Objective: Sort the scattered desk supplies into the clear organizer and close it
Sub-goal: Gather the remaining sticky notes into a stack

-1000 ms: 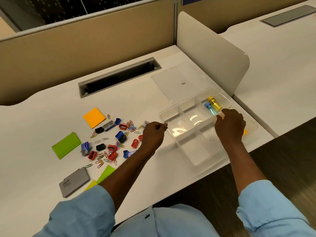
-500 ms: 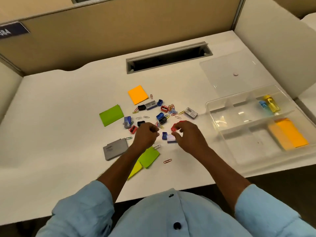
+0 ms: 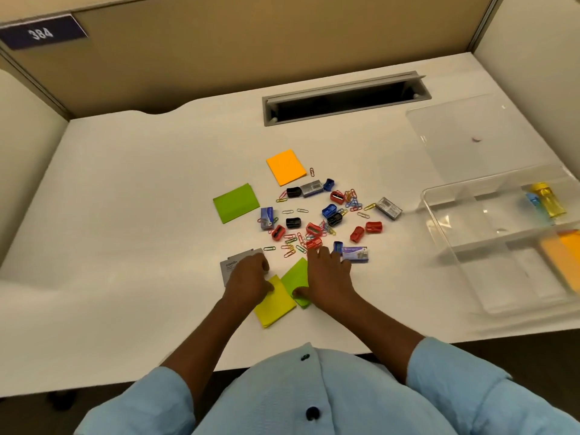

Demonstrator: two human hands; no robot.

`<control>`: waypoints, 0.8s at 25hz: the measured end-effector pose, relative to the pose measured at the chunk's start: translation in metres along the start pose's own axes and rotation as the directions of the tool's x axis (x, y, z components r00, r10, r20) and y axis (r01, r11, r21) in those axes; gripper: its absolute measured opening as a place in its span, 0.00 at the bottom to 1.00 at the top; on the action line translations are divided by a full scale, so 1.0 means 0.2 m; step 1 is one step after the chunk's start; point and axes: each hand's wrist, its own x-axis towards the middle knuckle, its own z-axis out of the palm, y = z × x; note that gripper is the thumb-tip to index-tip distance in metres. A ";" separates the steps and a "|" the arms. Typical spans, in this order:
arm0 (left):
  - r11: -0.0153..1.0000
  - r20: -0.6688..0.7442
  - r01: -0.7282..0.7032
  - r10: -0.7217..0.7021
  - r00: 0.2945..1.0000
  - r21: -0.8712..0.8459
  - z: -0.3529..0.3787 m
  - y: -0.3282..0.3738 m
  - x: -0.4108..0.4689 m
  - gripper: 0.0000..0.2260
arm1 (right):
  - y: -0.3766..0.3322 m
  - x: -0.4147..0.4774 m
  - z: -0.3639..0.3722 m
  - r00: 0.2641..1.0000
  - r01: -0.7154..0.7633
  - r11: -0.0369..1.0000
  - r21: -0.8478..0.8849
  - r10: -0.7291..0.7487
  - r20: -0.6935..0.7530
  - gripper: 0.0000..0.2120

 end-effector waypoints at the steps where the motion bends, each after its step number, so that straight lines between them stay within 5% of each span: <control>1: 0.999 -0.016 -0.005 0.004 1.000 -0.034 0.00 -0.01 0.00 0.17 | -0.01 0.00 0.01 1.000 -0.002 0.999 -0.039 0.002 -0.004 0.44; 7: 0.998 0.077 -0.023 0.018 0.997 0.062 0.05 -0.07 -0.06 0.31 | -0.02 0.02 0.03 0.996 -0.073 0.996 0.042 0.074 -0.046 0.45; 13: 0.994 0.031 -0.036 0.033 0.999 0.100 0.14 -0.07 -0.09 0.33 | 0.00 0.05 0.00 0.983 -0.182 0.978 0.099 0.181 0.023 0.45; 20: 0.994 0.001 0.019 -0.019 1.000 0.107 0.11 -0.05 -0.06 0.31 | -0.01 0.07 -0.06 0.976 -0.154 0.929 0.337 0.196 -0.094 0.15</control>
